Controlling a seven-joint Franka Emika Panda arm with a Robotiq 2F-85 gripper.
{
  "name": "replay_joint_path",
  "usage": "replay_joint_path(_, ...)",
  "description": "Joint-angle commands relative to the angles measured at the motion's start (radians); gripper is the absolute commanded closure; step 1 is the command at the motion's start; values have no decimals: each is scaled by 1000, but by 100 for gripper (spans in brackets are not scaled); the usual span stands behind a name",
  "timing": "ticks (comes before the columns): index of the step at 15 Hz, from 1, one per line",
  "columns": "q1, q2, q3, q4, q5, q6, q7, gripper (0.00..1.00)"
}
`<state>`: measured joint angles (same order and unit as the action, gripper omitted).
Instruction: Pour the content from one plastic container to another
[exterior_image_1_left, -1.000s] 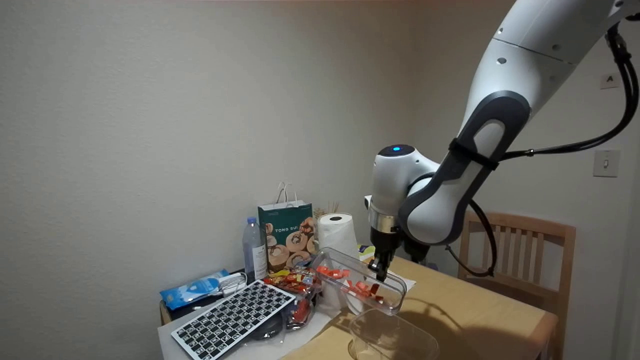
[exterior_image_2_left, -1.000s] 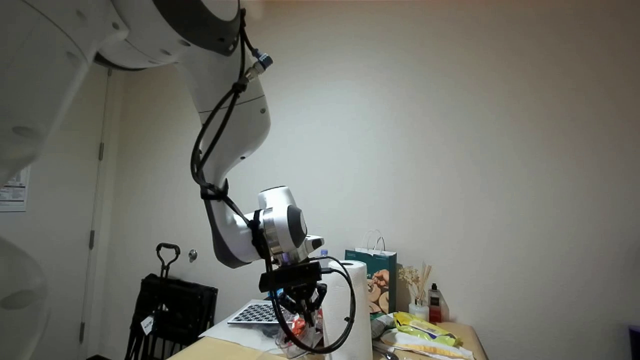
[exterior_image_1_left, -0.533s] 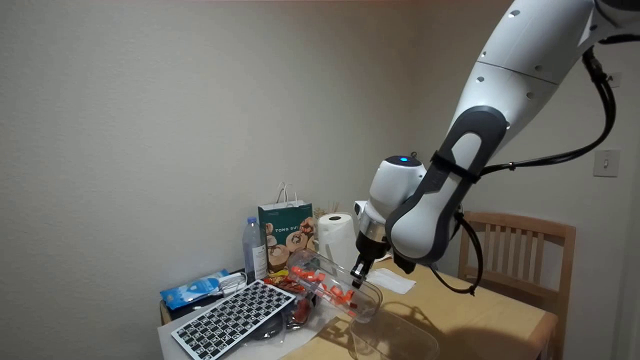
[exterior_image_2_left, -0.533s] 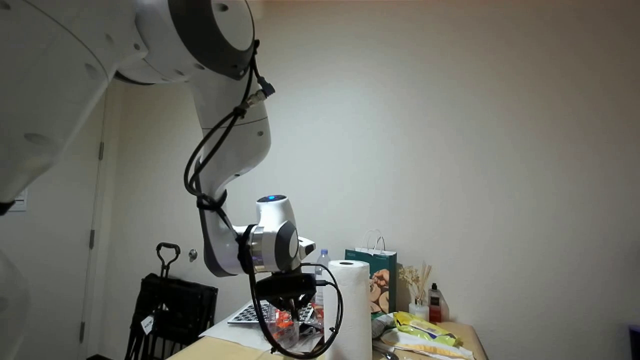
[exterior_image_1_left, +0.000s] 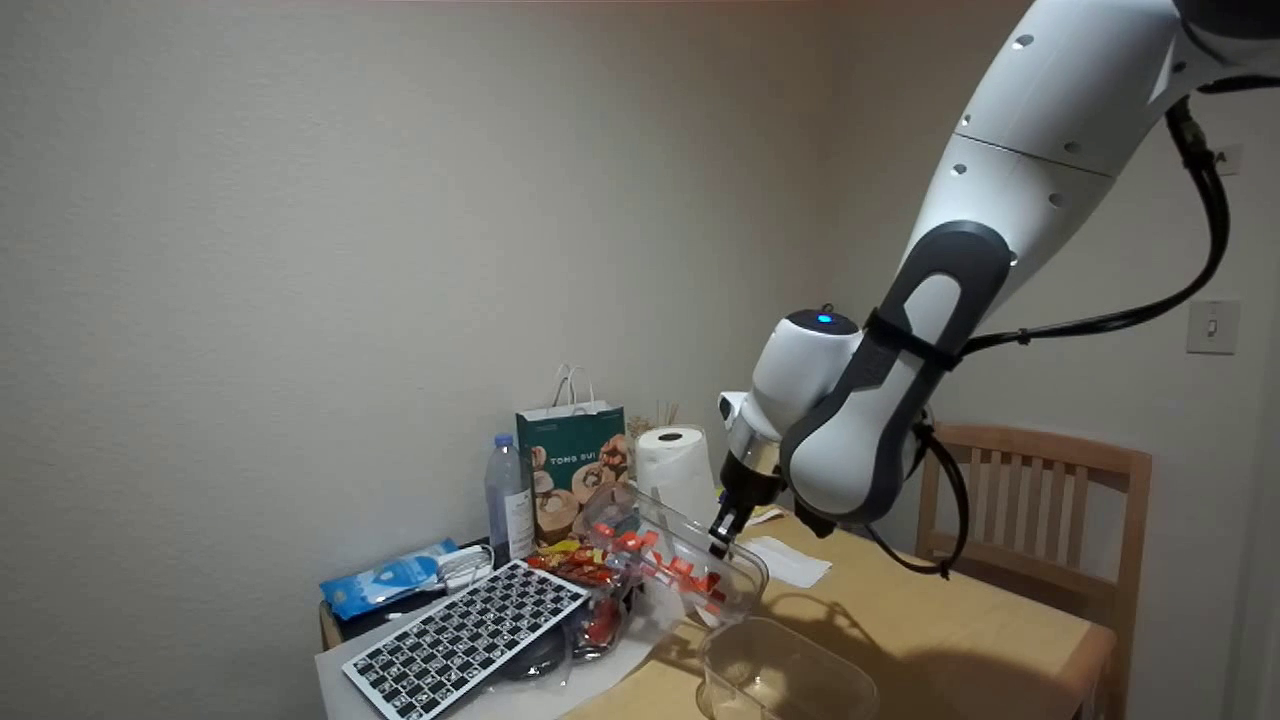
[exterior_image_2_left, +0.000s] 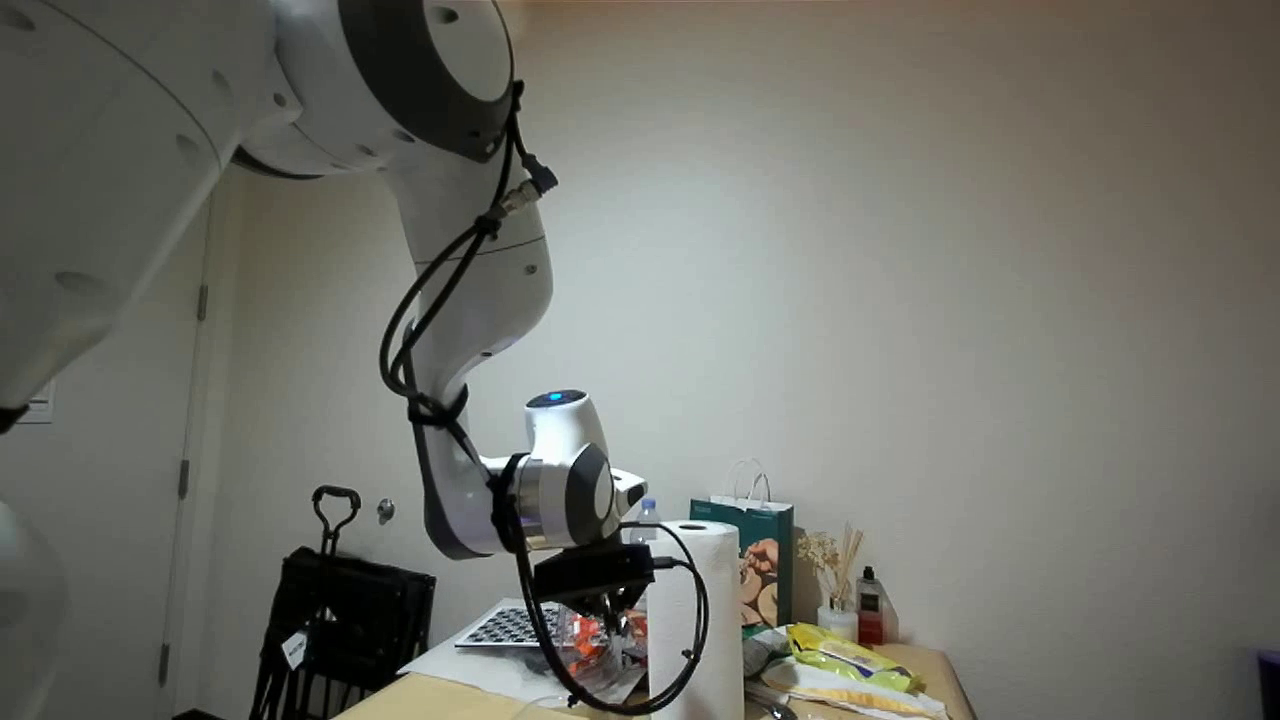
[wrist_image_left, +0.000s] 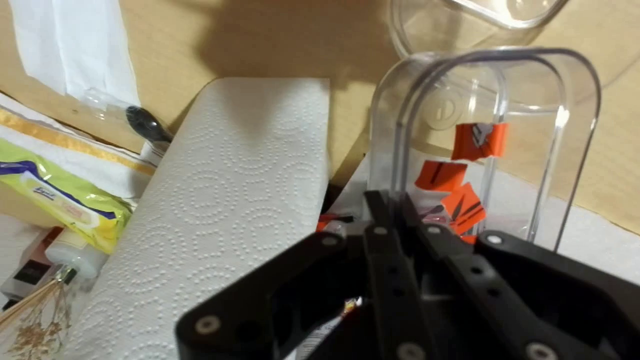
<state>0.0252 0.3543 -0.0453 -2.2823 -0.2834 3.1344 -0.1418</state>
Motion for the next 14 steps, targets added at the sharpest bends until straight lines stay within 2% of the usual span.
replay_joint_path(1, 187, -105, -196, 30, -64, -183, 124, 94)
replay_joint_path(3, 277, -141, -279, 77, -157, -320, 216, 94)
replay_joint_path(5, 337, -178, -311, 114, -252, -448, 302, 94)
replay_joint_path(6, 286, -201, -238, 135, -317, -517, 353, 94)
replay_joint_path(9, 248, -241, -135, 155, -372, -633, 380, 94)
replay_joint_path(10, 207, -205, -113, 164, -344, -586, 363, 93)
replay_joint_path(12, 202, -223, -79, 167, -345, -623, 362, 93)
replay_joint_path(14, 199, -224, -76, 166, -345, -626, 362, 94)
